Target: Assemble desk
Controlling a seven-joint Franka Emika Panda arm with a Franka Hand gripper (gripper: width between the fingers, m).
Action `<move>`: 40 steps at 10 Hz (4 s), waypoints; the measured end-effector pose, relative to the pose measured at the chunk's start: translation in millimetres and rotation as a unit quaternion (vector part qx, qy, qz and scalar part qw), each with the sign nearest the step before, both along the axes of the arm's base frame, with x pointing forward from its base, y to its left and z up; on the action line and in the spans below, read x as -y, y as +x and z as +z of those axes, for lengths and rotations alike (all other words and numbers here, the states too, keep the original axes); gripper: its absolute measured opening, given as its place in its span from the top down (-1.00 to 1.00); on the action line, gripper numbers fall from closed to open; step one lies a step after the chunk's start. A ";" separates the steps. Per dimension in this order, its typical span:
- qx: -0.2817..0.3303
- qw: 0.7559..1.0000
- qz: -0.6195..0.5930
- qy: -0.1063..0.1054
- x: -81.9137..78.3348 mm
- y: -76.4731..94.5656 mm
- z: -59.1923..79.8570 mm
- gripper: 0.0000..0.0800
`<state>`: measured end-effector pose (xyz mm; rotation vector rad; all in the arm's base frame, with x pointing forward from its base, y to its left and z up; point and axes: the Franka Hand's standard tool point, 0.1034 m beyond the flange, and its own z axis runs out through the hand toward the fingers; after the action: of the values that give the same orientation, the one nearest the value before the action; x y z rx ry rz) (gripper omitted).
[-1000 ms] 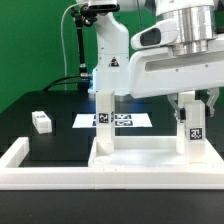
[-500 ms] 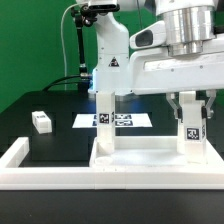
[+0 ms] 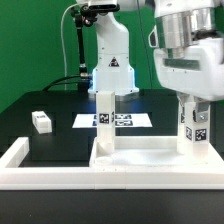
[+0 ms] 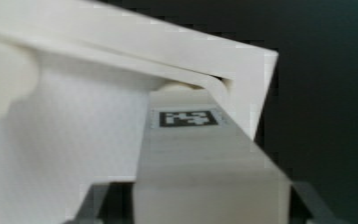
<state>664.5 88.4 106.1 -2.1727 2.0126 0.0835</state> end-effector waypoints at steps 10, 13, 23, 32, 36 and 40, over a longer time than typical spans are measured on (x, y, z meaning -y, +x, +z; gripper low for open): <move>0.039 0.934 0.350 -0.060 -31.4 -6.9 2.7 -0.61; 0.059 0.864 0.495 -0.070 -22.4 -4.9 3.1 -0.62; 0.058 0.855 0.510 -0.076 -2.8 -2.3 1.9 0.28; -0.013 1.000 -0.012 0.012 -5.9 -0.6 0.5 0.27; -0.029 0.989 -0.144 0.022 -3.1 1.4 1.2 0.27; -0.035 0.977 -0.211 0.024 1.1 2.3 2.0 0.27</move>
Offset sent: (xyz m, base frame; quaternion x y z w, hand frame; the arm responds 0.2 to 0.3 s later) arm -0.0139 -0.0003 0.0015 -0.0118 0.0161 0.1328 0.9909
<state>666.8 87.3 108.1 -1.6912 2.4340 0.1498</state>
